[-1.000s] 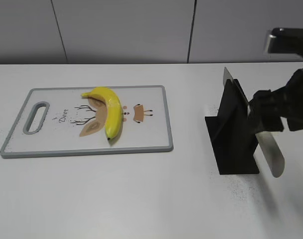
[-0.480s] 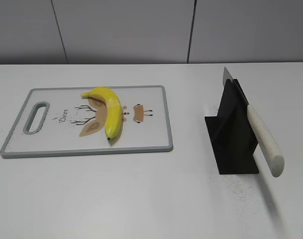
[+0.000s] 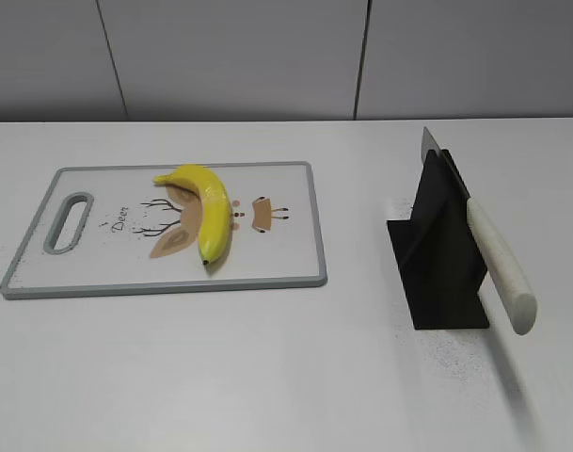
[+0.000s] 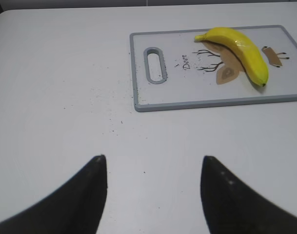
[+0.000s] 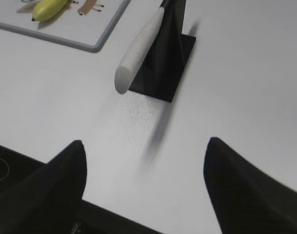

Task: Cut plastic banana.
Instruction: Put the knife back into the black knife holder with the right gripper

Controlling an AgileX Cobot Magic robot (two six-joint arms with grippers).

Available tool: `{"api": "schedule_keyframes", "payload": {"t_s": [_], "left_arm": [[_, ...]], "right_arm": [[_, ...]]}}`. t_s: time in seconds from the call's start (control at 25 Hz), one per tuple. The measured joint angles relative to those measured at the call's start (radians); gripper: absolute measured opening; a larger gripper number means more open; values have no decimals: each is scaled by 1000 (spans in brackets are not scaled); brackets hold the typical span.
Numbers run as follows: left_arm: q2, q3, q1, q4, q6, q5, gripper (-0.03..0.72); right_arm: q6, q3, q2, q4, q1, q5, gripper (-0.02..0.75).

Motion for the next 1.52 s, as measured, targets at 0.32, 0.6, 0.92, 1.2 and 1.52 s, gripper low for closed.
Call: {"api": "schedule_keyframes", "payload": {"t_s": [0.32,0.6,0.92,1.2,1.52], "left_arm": [[0,0,0,0,0,0,589],[0,0,0,-1,0,-1,589],[0,0,0,-3,0,-1,589],[0,0,0,-3,0,-1,589],[0,0,0,-3,0,-1,589]], "right_arm": [[-3,14,-63,-15,0,22,492],[-4,14,-177,-14,-20,24,471],[-5,14,-182,12,-225,26,462],[-5,14,-182,12,-360,26,454],[-4,14,-182,15,-361,26,447]]}}
